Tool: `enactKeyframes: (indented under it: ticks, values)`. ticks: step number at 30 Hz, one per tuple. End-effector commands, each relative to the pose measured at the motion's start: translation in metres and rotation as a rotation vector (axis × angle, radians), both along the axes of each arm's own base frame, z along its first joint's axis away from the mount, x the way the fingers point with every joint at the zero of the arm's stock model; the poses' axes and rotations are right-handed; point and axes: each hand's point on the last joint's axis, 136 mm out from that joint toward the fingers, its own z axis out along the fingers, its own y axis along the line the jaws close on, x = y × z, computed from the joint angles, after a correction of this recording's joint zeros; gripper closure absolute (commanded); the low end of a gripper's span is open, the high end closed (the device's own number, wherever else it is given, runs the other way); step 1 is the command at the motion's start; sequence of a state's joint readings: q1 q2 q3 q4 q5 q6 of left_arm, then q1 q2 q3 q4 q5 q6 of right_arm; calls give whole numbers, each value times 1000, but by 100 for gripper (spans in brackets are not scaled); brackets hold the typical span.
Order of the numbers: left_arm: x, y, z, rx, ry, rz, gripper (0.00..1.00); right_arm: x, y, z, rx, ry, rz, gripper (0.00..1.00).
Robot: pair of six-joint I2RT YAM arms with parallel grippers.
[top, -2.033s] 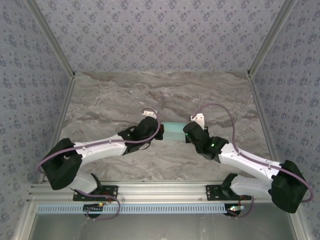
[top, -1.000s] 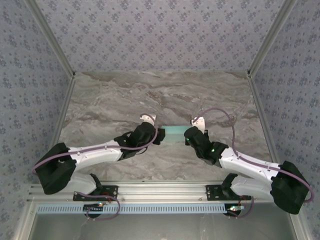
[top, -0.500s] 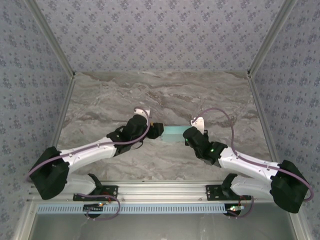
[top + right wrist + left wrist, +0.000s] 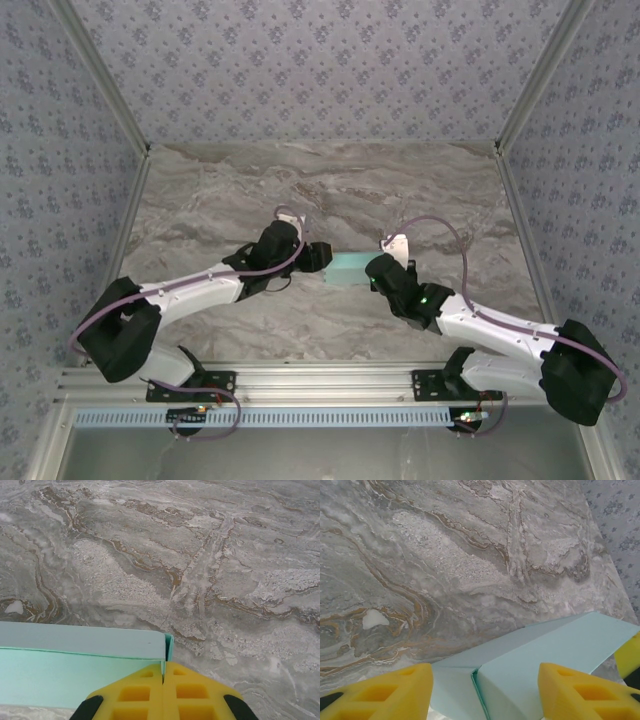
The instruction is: Fold the paper box
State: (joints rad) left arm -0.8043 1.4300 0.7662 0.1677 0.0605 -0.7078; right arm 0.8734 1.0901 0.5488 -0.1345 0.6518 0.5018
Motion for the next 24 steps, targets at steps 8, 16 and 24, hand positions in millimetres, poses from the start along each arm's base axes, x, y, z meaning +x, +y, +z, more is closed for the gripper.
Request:
enactKeyframes:
  ticks: [8,16,24]
  values:
    - [-25,17,-59,71,121,3,48,-7,-2,0,-48,45,18,91]
    - [-28,19,-71,90,129,15,53,-6,9,21,-35,44,76,76]
    - [-28,15,-68,98,114,15,54,-8,13,40,-21,40,115,59]
